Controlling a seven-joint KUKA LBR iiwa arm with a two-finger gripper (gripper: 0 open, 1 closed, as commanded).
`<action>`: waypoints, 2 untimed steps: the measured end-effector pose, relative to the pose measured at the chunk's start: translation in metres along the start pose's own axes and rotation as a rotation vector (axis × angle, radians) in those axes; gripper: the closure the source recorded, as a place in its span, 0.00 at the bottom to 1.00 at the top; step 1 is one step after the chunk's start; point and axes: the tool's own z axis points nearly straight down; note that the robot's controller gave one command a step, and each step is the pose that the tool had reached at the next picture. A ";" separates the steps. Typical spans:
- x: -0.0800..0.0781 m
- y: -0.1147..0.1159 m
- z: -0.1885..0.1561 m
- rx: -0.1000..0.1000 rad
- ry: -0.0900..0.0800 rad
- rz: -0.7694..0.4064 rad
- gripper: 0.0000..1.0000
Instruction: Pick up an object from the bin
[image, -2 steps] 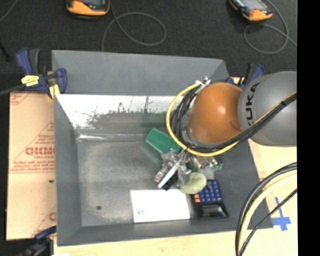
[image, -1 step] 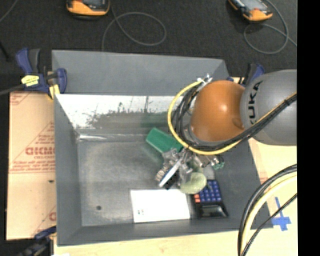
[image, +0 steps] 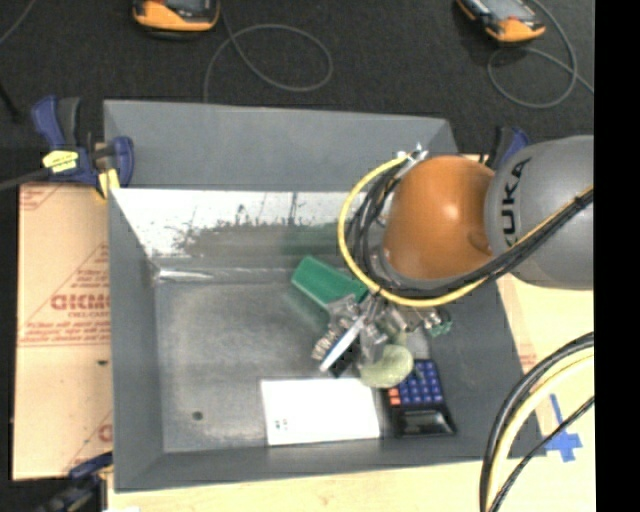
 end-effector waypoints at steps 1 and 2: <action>0.000 0.000 -0.009 -0.001 0.002 0.002 1.00; 0.000 0.000 -0.020 -0.001 0.001 0.003 1.00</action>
Offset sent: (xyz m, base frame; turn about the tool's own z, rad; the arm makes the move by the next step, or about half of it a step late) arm 0.0000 -0.0001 0.0400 0.0000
